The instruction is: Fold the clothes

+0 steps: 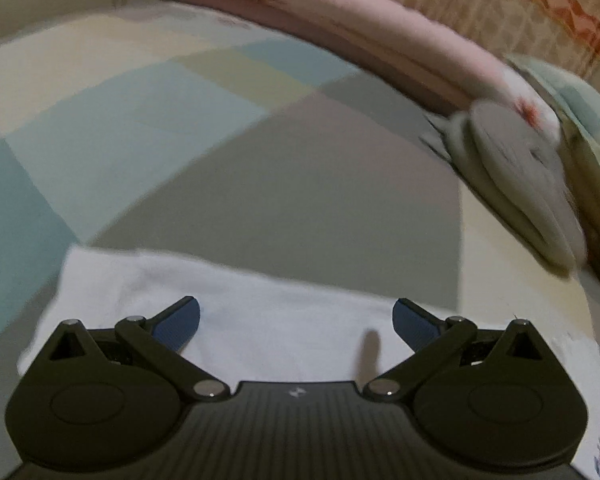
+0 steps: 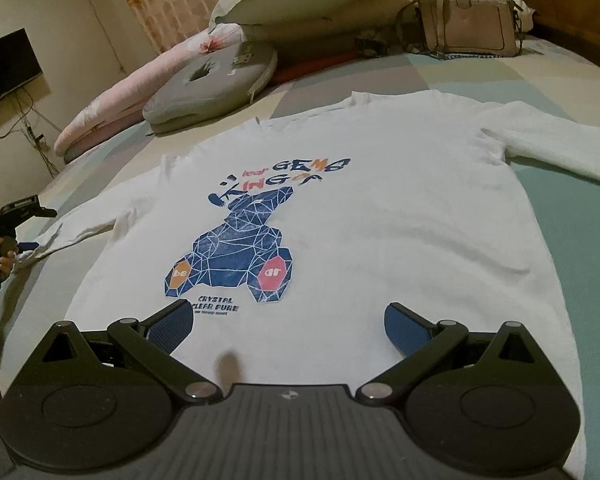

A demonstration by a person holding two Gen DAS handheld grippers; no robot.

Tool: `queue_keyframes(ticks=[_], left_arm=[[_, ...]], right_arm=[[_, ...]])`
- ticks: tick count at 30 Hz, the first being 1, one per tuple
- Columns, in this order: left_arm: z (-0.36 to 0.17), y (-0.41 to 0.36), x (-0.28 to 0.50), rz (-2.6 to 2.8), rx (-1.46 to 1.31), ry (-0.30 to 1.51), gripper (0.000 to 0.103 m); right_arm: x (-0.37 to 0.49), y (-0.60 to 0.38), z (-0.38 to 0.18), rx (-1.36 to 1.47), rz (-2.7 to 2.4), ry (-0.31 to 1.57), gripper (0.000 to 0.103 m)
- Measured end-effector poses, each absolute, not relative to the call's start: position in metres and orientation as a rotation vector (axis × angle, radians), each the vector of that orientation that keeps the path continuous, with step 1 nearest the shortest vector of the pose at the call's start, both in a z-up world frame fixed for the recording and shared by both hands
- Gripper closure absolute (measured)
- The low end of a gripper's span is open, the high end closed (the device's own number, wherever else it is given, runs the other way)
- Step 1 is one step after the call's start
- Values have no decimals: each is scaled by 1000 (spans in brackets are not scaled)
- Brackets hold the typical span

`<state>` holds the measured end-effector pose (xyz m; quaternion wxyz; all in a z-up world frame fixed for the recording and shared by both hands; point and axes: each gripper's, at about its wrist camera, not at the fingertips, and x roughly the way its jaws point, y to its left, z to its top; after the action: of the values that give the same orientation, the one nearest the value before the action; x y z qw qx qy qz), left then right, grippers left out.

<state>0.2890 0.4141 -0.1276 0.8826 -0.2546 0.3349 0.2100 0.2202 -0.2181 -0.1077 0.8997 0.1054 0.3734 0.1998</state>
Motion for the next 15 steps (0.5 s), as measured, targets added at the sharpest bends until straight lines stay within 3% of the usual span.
queue_keyframes(ticks=[5,15], left_arm=[[-116,418,295,489,-594,684,1],[-110,371,269,348,-466,842,1]], right_arm=[[219,-214,-108,194,415,767,0],[205,-207,-91,211,566,736,0]])
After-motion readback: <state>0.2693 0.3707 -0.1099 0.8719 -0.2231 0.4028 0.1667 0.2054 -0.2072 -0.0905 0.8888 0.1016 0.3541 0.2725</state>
